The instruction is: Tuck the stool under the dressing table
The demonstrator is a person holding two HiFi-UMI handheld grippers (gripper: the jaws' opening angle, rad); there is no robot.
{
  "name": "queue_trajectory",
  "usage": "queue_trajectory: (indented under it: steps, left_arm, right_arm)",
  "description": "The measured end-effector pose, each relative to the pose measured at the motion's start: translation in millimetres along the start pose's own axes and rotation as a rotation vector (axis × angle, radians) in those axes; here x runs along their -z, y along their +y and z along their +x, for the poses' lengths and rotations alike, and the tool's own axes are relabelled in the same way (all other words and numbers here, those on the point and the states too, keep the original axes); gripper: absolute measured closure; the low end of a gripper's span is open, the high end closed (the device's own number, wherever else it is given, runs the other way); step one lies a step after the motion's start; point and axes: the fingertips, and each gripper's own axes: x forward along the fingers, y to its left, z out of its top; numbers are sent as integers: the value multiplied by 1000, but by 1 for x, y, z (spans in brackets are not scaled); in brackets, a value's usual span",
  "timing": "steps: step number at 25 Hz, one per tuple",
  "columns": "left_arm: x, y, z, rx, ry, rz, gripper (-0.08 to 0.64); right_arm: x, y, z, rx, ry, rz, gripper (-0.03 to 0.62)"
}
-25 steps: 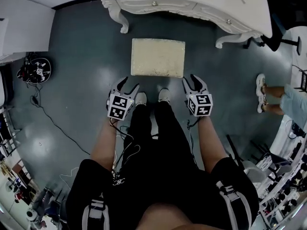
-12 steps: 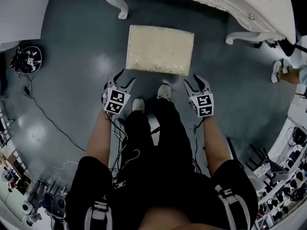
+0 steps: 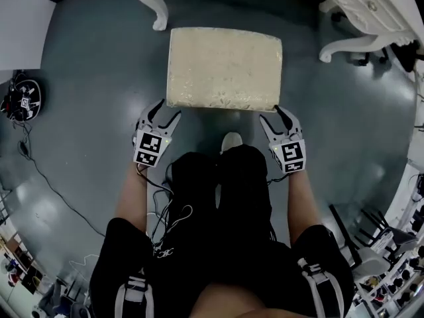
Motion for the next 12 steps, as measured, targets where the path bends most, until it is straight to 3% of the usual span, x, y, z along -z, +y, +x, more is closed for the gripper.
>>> queue_trajectory:
  steps: [3,6,12]
  left_arm:
    - [11,3,14,-21,-60,39,305]
    - [18,4,19,-69,-95,73,305]
    - [27,0,14,-94,-142,37,327]
  right_arm:
    - [3,2,3,85,-76,-61,383]
    - [7,9,-3,148,-114,-130,354]
    - [19,0,-7,271,-147,-108,354]
